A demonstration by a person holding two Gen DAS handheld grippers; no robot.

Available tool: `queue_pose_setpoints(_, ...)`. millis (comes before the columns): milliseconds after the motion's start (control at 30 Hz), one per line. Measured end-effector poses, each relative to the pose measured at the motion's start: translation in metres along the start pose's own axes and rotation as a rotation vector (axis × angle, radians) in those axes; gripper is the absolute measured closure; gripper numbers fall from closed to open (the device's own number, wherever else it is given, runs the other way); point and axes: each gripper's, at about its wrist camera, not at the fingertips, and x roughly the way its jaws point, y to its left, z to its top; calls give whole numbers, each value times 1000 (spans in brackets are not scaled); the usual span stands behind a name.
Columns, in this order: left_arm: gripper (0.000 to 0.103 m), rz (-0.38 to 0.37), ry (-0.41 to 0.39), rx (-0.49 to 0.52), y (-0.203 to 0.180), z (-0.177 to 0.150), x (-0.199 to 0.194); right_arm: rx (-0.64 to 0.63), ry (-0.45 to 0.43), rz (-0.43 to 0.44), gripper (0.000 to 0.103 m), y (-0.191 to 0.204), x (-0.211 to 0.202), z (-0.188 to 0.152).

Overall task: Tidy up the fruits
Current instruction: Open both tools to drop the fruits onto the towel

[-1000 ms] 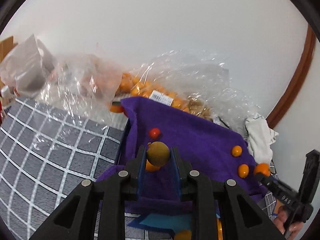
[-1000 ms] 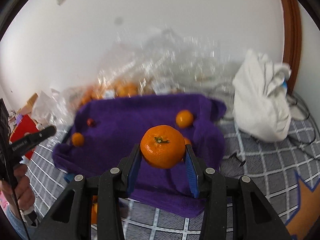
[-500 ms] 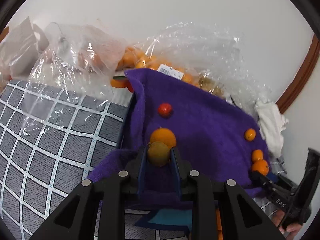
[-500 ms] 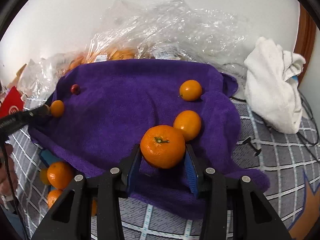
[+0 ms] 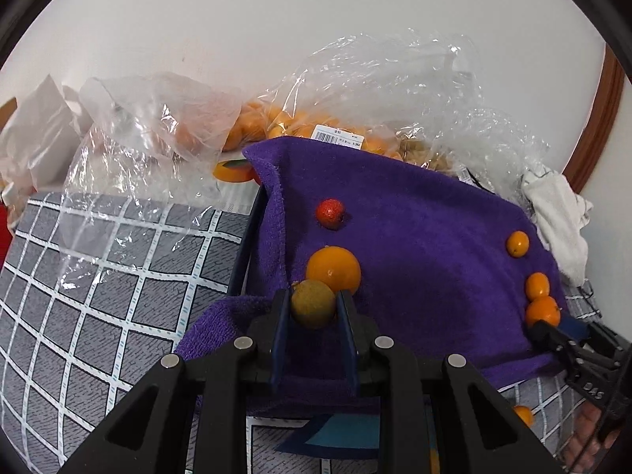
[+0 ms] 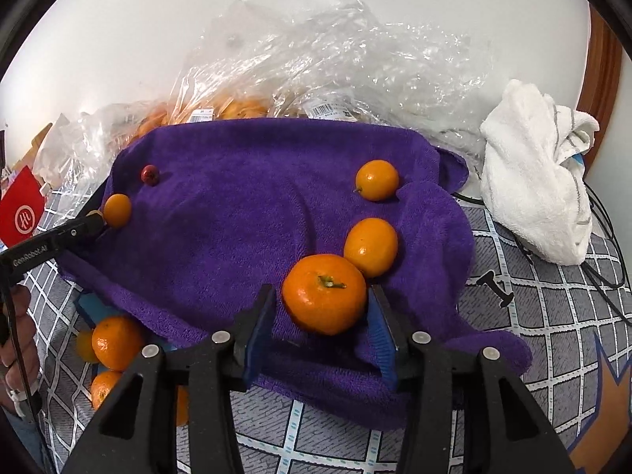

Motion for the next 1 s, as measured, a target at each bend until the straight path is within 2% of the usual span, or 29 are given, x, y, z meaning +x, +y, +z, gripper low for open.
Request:
queue_pose_setpoints(133,80,7,-2,13,-1,1,2,16,-35,20,42,-2,-7,1)
queue_pose_setpoints(367,80,-12,-7,2,3,3,1,80,-90,36,42,-10,-18,0)
queue_pose_setpoints(467,79,-21,-14,0,5,3,-2,80,-104,9,42,-12,-21,0)
queue_pose_setpoints(533,74,-24,-24,2,5,2,-4,74,-130,1,42,-13,-25,1)
queue_pose_setpoints(700,73,-39,-46,-10,8,4,-12,81,-164,-45,42,-16,-39,7)
queue_pose_setpoints(800,69,-57,-74,-20,10,4,-20,98,-154,-34,42,-15,-56,10)
queue_pose_setpoints(1000,68,-94,-124,-35,14,8,-36,109,-150,-9,42,-3,-84,-4)
